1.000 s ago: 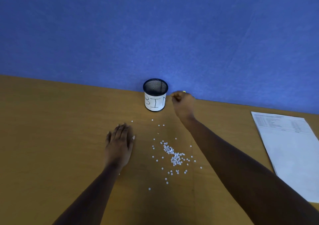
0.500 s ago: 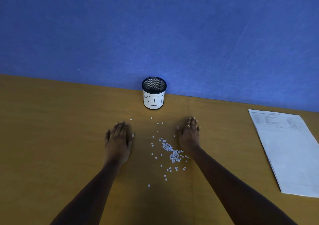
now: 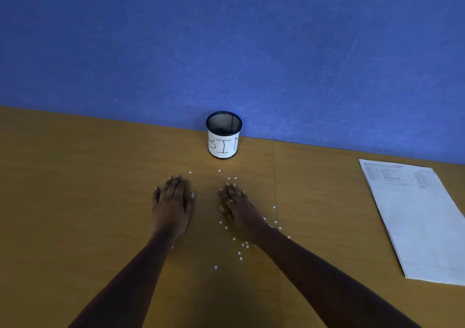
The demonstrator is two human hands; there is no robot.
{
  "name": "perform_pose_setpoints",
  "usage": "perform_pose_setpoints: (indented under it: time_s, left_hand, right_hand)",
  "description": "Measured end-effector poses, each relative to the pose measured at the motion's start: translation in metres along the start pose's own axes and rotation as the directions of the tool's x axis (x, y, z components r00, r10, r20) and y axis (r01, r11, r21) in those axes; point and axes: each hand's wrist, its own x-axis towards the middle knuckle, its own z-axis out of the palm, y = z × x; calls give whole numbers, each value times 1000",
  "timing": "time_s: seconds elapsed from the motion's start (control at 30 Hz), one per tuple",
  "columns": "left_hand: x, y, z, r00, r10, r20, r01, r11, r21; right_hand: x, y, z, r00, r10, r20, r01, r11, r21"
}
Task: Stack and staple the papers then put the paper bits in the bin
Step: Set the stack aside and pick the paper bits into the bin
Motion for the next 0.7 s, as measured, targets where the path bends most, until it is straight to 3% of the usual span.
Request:
perform_pose_setpoints:
  time_s: [0.17,0.3,0.53,0.7]
  left_hand:
    - [1,-2,2,1000,7,-17,-7,1000,11]
    - [1,-2,2,1000,-1,5,1,1000,-5]
    - [1,-4,3,1000,-5,16,5,1000,-1]
    - [1,-3,3,1000,1,17,-1,1000,-2]
  right_hand:
    - [-17,14,-11,979,-181,90,186,981,-49]
    - [-30,25,-14,962,-266,70,270,961,-57]
    - [-45,30,-14,981,-192,32,195,969,-149]
    - [-44,28,-8,970,-241,7,233,930,-285]
